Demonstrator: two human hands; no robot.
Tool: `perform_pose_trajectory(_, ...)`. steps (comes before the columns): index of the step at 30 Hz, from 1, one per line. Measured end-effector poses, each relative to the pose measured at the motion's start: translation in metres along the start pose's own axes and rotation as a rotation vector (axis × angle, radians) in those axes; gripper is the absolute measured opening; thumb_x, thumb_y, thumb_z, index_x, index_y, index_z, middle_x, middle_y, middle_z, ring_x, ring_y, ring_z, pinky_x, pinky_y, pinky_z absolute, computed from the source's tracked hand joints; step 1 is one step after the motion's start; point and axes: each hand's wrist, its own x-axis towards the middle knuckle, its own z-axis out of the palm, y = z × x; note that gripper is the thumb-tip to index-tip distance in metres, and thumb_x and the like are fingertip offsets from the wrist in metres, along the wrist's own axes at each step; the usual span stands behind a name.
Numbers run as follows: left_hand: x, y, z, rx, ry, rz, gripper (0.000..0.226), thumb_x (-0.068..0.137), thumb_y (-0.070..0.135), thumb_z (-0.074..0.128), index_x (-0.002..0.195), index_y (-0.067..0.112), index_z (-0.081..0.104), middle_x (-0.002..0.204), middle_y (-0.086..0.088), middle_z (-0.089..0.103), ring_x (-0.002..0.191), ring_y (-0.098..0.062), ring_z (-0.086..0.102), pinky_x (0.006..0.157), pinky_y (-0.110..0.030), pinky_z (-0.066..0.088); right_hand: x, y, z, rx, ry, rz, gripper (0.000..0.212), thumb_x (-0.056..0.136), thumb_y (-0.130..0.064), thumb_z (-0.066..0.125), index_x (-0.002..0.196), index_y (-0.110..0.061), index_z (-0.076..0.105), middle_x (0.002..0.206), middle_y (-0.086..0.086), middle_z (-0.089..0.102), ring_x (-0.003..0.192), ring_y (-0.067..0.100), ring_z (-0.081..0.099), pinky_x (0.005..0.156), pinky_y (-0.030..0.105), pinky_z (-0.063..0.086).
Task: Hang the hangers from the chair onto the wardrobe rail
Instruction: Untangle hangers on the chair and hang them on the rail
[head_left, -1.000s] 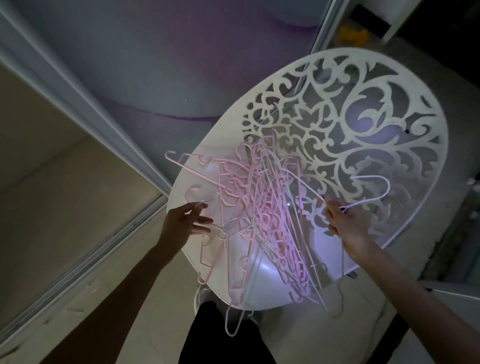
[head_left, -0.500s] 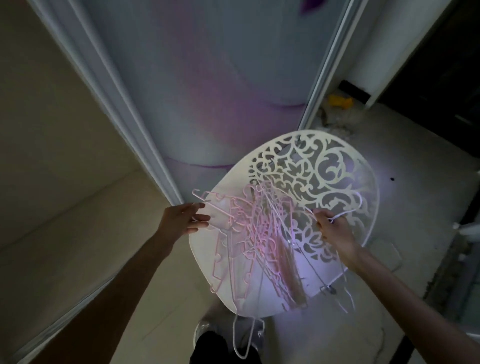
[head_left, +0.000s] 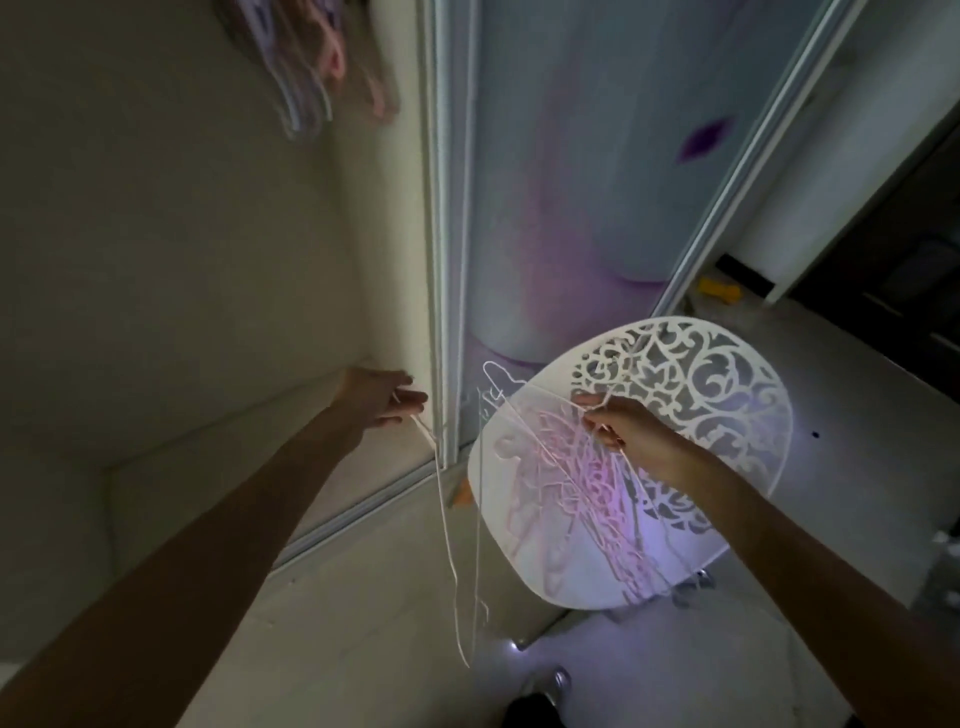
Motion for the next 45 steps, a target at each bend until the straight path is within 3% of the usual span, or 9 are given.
perform_pose_trajectory(2,-0.013,-0.001,-0.037,-0.014,0.033,0.023,0.02,0.095,0.019,0.049,0.075,0.016,0.055,0.039,0.01,0.061,0.033,0.002,0.056,0.039,-0.009,0.038,-0.014,-0.006,0.036,0.001,-0.043,-0.049,0.032,0.093,0.005,0.037,0.121,-0.004,0.051,0.07,0.004,0.056,0.034,-0.001,0.036,0.038,0.011,0.025)
perform_pose_trajectory(6,-0.04,-0.002,-0.1,-0.027,0.07,0.073,0.023,0.092,0.019,0.053,0.069,0.018,0.055,0.035,0.012,0.058,0.03,0.004,0.054,0.047,-0.017,0.032,-0.035,-0.024,0.105,-0.016,-0.037,-0.157,0.012,0.096,-0.006,0.043,0.105,-0.011,0.048,0.079,-0.004,0.069,0.038,-0.001,0.05,0.044,0.017,0.026)
perform_pose_trajectory(12,-0.075,0.027,-0.206,-0.101,0.209,0.189,0.022,0.094,0.02,0.052,0.073,0.014,0.055,0.039,0.012,0.06,0.034,0.003,0.057,0.036,-0.008,0.037,-0.043,-0.086,0.204,-0.003,-0.149,-0.317,0.012,0.099,-0.008,0.037,0.09,-0.013,0.042,0.109,0.009,0.06,0.046,0.003,0.065,0.034,0.008,0.034)
perform_pose_trajectory(20,-0.074,0.054,-0.281,-0.092,0.327,0.248,0.023,0.095,0.011,0.051,0.073,0.018,0.054,0.073,0.005,0.058,0.036,0.007,0.056,0.035,-0.007,0.038,-0.013,-0.159,0.266,-0.138,-0.172,-0.445,0.009,0.098,-0.013,0.043,0.093,-0.007,0.047,0.089,0.002,0.067,0.043,0.004,0.062,0.038,0.013,0.037)
perform_pose_trajectory(26,-0.052,0.116,-0.326,0.016,0.464,0.312,0.026,0.092,0.007,0.053,0.069,0.018,0.057,0.039,0.019,0.058,0.035,0.009,0.054,0.033,-0.006,0.038,0.044,-0.256,0.295,-0.31,-0.082,-0.641,0.024,0.097,-0.02,0.046,0.073,-0.017,0.05,0.07,-0.006,0.068,0.042,0.009,0.061,0.042,0.018,0.04)
perform_pose_trajectory(33,-0.017,0.207,-0.351,-0.035,0.54,0.372,0.026,0.094,0.015,0.053,0.068,0.017,0.053,0.07,0.006,0.058,0.032,0.008,0.052,0.045,-0.016,0.043,0.104,-0.379,0.334,-0.443,0.003,-0.801,0.031,0.098,-0.017,0.037,0.067,-0.018,0.041,0.068,0.001,0.064,0.031,0.001,0.052,0.053,0.032,0.048)
perform_pose_trajectory(38,0.011,0.243,-0.365,-0.103,0.521,0.366,0.026,0.093,0.015,0.053,0.067,0.013,0.055,0.071,0.003,0.059,0.051,-0.003,0.056,0.056,-0.021,0.044,0.134,-0.428,0.359,-0.532,0.129,-0.906,0.025,0.092,-0.023,0.039,0.067,-0.02,0.043,0.08,0.014,0.068,0.069,0.034,0.066,0.068,0.051,0.054)
perform_pose_trajectory(41,0.031,0.256,-0.377,-0.137,0.464,0.376,0.023,0.092,0.012,0.054,0.069,0.011,0.056,0.075,-0.002,0.06,0.062,-0.01,0.054,0.059,-0.023,0.043,0.154,-0.459,0.37,-0.633,0.253,-0.958,0.041,0.086,-0.042,0.026,0.079,-0.014,0.054,0.083,0.013,0.071,0.076,0.036,0.067,0.07,0.047,0.055)
perform_pose_trajectory(45,0.054,0.268,-0.392,-0.148,0.402,0.387,0.016,0.092,0.012,0.055,0.076,0.01,0.059,0.075,-0.001,0.06,0.065,-0.011,0.055,0.062,-0.023,0.043,0.151,-0.498,0.378,-0.775,0.381,-0.941,0.031,0.097,-0.023,0.036,0.106,-0.005,0.059,0.111,0.02,0.064,0.101,0.037,0.062,0.084,0.042,0.051)
